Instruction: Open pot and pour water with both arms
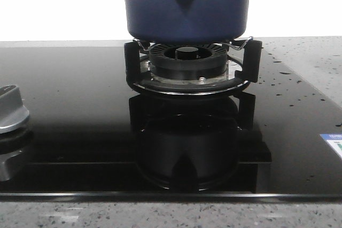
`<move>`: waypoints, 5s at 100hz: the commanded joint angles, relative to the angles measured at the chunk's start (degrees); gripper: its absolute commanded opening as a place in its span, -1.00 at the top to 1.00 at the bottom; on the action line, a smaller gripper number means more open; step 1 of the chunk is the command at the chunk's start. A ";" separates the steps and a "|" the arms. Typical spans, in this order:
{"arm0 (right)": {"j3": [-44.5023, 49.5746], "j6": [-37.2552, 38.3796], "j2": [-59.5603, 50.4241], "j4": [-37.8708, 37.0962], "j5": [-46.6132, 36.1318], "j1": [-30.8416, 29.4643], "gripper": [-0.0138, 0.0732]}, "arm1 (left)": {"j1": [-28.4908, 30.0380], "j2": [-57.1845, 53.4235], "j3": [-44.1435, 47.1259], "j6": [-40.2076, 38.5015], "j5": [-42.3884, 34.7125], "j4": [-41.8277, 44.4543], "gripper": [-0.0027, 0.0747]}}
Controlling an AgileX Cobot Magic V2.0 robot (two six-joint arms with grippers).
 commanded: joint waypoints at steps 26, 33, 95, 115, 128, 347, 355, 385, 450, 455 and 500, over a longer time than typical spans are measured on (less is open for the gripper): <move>-8.54 -0.76 3.33 9.48 4.56 -0.15 0.84 | -9.13 22.67 -19.38 34.79 23.37 -29.61 0.98; -9.80 -2.74 3.23 9.62 4.31 -0.15 0.84 | -9.15 26.43 -22.79 40.52 27.06 -31.88 0.98; -11.42 -14.94 3.12 9.62 -5.20 -0.15 0.41 | -9.28 44.75 -39.92 66.14 23.84 -34.71 -0.45; -11.42 -16.42 3.12 9.39 -8.11 -0.15 -0.57 | -9.28 50.68 -45.19 66.14 24.13 -35.80 -0.45; -11.42 -16.42 3.12 9.14 -7.88 -0.15 -0.79 | -9.28 53.85 -48.42 66.14 24.02 -36.07 -0.45; -11.42 -16.42 3.12 0.43 -7.65 -0.15 -0.78 | -11.97 66.26 -60.86 74.54 26.91 -53.36 0.40; -11.42 -16.42 3.23 -1.56 -7.90 -0.15 -0.78 | -11.59 64.32 -60.96 73.76 26.91 -53.36 0.40; -2.45 -15.23 3.23 -7.64 -24.98 -0.15 -0.78 | -8.36 57.38 -60.96 69.48 27.60 -53.15 0.40; 6.25 -12.14 25.76 -0.65 -47.56 -0.15 -0.78 | -7.94 54.06 -60.96 68.43 28.62 -51.42 0.40; 6.25 -12.14 27.35 -0.65 -48.99 0.00 -0.78 | -7.94 54.06 -60.96 68.43 28.72 -51.42 0.40; 6.25 -12.14 39.84 -0.91 -62.74 4.96 -0.78 | -7.94 54.06 -60.96 68.43 28.83 -51.29 0.40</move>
